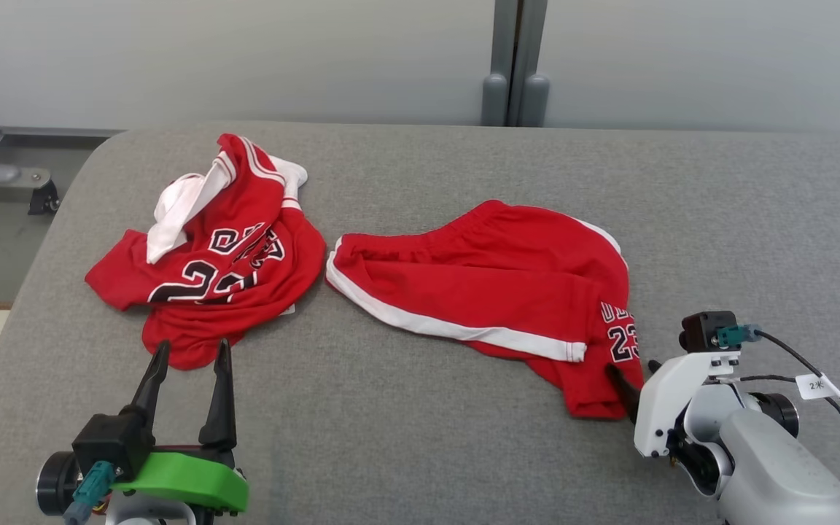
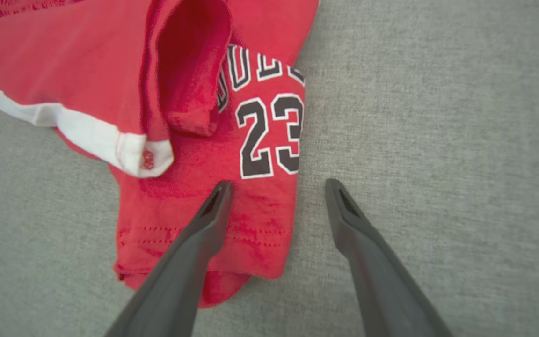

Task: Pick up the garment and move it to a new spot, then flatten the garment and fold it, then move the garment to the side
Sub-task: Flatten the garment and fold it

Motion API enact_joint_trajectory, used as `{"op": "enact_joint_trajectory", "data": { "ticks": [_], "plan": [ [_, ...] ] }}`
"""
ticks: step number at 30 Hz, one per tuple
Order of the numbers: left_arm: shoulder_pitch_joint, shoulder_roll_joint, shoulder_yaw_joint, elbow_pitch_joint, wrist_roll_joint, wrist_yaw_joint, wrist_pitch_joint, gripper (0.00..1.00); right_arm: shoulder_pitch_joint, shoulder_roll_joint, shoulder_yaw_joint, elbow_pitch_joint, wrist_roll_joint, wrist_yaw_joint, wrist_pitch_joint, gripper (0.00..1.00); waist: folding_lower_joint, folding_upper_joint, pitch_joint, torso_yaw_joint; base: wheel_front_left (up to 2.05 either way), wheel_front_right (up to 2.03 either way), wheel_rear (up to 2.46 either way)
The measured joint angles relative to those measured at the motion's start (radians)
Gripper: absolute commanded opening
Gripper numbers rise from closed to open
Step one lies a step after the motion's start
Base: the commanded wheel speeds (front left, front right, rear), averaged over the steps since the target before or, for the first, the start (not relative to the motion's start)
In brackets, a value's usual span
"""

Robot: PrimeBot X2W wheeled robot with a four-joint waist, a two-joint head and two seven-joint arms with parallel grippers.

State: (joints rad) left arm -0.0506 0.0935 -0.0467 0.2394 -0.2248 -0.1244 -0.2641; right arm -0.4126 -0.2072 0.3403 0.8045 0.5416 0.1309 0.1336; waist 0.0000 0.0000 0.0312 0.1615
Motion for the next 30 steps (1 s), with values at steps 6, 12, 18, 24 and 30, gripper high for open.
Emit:
{"op": "enact_joint_trajectory", "data": {
  "ticks": [6, 12, 18, 24, 30],
  "plan": [
    [-0.006, 0.0, 0.001, 0.008, 0.0, -0.003, 0.0, 1.0, -0.049, 0.016, -0.009, 0.069, 0.053, 0.0, 0.081, 0.4, 0.0, 0.0, 0.02, 0.039, 0.0, 0.0, 0.0],
    [-0.007, 0.001, 0.005, 0.016, 0.0, -0.003, 0.0, 1.0, -0.05, 0.004, 0.002, 0.06, 0.071, 0.001, 0.003, 0.0, 0.0, 0.0, 0.016, 0.046, 0.0, 0.0, 0.0],
    [-0.01, -0.004, -0.008, 0.014, 0.0, -0.004, 0.0, 1.0, -0.104, -0.061, -0.036, 0.068, 0.05, 0.001, -0.047, 0.0, 0.0, 0.0, 0.023, 0.05, 0.0, 0.0, 0.0],
    [-0.043, -0.006, -0.021, 0.007, 0.0, -0.004, 0.0, 1.0, -0.205, -0.163, -0.07, 0.088, 0.021, 0.001, -0.012, 0.0, 0.0, 0.0, 0.072, 0.07, 0.0, 0.0, 0.0],
    [-0.085, -0.008, -0.041, 0.001, -0.004, -0.005, 0.0, 1.0, -0.305, -0.262, -0.091, 0.144, -0.002, 0.001, 0.049, 0.0, 0.0, 0.0, 0.141, 0.105, 0.0, 0.0, 0.0]
  ]
}}
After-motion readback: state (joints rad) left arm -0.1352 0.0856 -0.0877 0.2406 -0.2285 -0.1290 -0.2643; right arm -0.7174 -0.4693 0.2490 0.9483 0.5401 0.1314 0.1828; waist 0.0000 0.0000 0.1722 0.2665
